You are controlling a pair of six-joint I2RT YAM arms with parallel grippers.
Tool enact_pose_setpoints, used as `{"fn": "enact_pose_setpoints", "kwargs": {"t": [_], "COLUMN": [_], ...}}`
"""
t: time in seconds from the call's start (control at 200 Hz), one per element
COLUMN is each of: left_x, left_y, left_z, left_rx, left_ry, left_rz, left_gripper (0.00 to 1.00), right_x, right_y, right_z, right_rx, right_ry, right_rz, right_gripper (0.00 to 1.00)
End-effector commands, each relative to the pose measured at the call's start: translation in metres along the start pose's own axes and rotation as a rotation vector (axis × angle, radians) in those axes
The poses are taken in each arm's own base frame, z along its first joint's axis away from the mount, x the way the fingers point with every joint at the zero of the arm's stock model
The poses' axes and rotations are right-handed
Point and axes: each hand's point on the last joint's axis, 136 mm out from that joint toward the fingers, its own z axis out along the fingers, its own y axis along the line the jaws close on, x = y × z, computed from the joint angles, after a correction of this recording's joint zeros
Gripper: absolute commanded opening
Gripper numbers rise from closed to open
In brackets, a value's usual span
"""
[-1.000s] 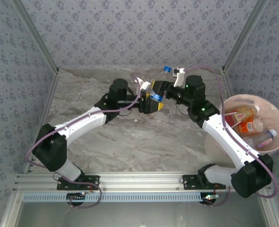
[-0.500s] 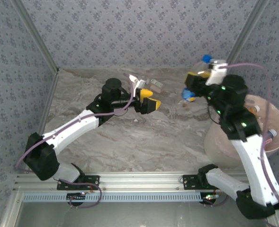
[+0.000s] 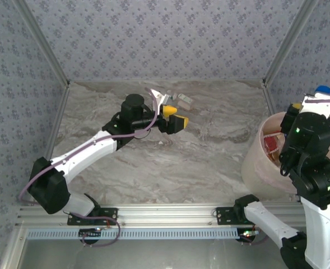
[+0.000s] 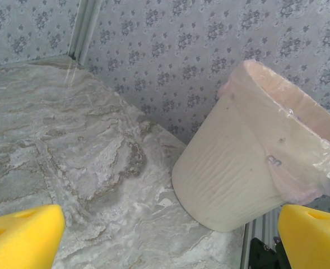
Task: Put the plastic bottles in the bin
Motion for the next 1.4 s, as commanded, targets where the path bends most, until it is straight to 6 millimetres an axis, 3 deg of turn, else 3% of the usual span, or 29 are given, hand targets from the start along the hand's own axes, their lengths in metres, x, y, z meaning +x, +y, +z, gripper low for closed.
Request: {"fn": "enact_pose_setpoints", "kwargs": {"t": [0.0, 0.13, 0.305, 0.61, 0.814, 0.904, 1.049, 1.279, 1.329, 1.394], "left_x": [-0.001, 0.002, 0.007, 0.013, 0.017, 0.019, 0.02, 0.021, 0.022, 0.021], "left_y": [0.004, 0.005, 0.008, 0.014, 0.021, 0.024, 0.028, 0.033, 0.035, 0.036], "left_z": [0.002, 0.007, 0.01, 0.015, 0.019, 0.021, 0.025, 0.03, 0.031, 0.033], "left_rx": [-0.001, 0.018, 0.021, 0.014, 0.001, -0.002, -0.008, -0.013, -0.016, -0.017], "left_ry": [0.006, 0.027, 0.049, 0.072, 0.088, 0.099, 0.114, 0.121, 0.124, 0.13], "left_rz": [-0.002, -0.02, -0.031, -0.048, -0.063, -0.073, -0.085, -0.103, -0.108, -0.112], "left_gripper": [0.98, 0.98, 0.98, 0.98, 0.98, 0.98, 0.98, 0.98, 0.98, 0.98], "right_x": [0.018, 0.018, 0.023, 0.075, 0.12, 0.13, 0.128, 0.095, 0.09, 0.088], "right_y": [-0.038, -0.049, -0.042, 0.0, -0.005, -0.012, -0.023, -0.052, -0.043, -0.009], "right_z": [-0.012, -0.01, -0.009, 0.019, 0.028, 0.029, 0.03, 0.021, 0.025, 0.036], "right_rx": [0.146, 0.249, 0.19, 0.121, 0.195, 0.235, 0.289, 0.412, 0.346, 0.155], "right_ry": [0.051, 0.014, -0.051, 0.106, 0.297, 0.335, 0.354, 0.271, 0.26, 0.274], "right_rz": [0.067, 0.101, 0.256, 0.304, 0.323, 0.335, 0.252, 0.174, 0.172, 0.188], "right_gripper": [0.49, 0.5, 0.49, 0.57, 0.7, 0.76, 0.99, 1.0, 1.0, 1.0]}}
